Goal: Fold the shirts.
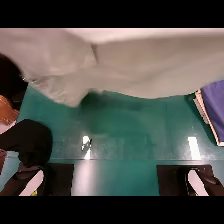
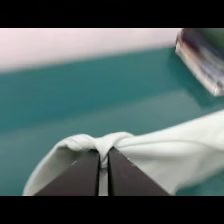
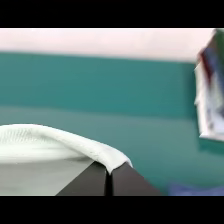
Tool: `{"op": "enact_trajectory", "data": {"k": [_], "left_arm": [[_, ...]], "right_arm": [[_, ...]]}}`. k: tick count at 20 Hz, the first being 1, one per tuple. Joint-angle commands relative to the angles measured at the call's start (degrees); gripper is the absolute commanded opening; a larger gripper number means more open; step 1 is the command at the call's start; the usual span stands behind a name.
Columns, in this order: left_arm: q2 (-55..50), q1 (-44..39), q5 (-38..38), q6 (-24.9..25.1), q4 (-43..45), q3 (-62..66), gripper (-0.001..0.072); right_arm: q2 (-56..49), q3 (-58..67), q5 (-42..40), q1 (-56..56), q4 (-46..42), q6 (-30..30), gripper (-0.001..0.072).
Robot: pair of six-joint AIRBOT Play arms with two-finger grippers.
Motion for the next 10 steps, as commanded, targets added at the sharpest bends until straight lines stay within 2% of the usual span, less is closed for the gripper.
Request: {"op": "enact_trajectory", "data": {"k": [1,5,10], "left_arm": [[0.20,0.07,3.43,-1.64,-0.13,12.81,0.0033],[0.20,0.07,3.93,-2.64,-0.26,9.35,0.0033],[-4.07,0.04,1.44,-2.54,-0.31,-13.53,0.0033]], "right_arm": [[-0.31,11.93,3.04,-5.40,-0.26,0.04,0.0015],[-5.05,17.79,6.51,-4.79,0.07,0.09,0.0014],[-14.88,5.68,10.12,3.04,-0.44,0.11,0.0014]]}}
